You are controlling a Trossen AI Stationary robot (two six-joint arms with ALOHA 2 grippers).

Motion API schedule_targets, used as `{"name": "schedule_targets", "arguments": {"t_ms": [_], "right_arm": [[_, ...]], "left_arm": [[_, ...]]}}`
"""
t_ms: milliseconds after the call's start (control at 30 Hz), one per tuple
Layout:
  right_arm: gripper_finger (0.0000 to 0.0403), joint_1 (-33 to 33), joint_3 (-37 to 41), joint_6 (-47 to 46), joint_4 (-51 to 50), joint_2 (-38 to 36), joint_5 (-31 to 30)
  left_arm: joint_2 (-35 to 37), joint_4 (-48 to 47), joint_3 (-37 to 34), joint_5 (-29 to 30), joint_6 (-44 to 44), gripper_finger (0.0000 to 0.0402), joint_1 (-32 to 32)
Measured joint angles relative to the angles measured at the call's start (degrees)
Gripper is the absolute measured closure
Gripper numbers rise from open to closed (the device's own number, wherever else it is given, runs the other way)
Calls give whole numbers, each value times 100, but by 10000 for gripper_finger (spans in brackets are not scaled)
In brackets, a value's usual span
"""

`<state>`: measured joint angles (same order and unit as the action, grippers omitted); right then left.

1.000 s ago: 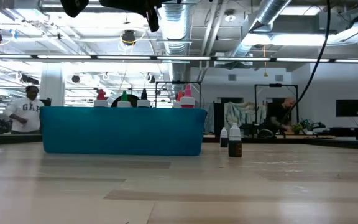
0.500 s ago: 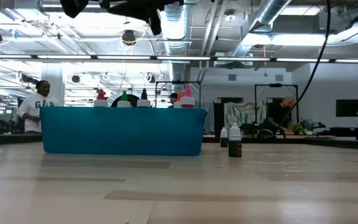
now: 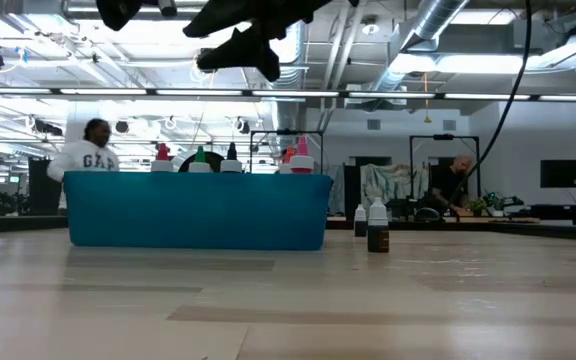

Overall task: Pick & Place food coloring
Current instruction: Put the small black food coloring bottle into the bin

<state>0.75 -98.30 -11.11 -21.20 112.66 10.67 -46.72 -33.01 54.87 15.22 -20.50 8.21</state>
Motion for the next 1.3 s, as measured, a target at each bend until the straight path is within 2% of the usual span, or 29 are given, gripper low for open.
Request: {"name": "schedule_targets", "arguments": {"t_ms": [200, 400, 767, 933, 1167, 1300], "right_arm": [[200, 58, 0, -92, -328, 0, 38], [208, 162, 0, -87, -742, 0, 39], [209, 263, -7, -103, -1740, -202, -15], [212, 264, -7, -106, -2107, -377, -19], [213, 265, 4, -237, -2381, -618, -32], [215, 292, 4, -243, -2415, -664, -32]], "left_arm": [[-110, -158, 4, -39, -198, 338, 6], [-539, -457, 4, 55, -374, 338, 152], [-1441, -466, 4, 478, -377, 338, 465], [-1852, -381, -29, 922, -456, 338, 690], [-1980, 1021, -1018, 967, -985, 338, 923], [-1965, 1158, -1418, 1026, -1464, 338, 1013]]}}
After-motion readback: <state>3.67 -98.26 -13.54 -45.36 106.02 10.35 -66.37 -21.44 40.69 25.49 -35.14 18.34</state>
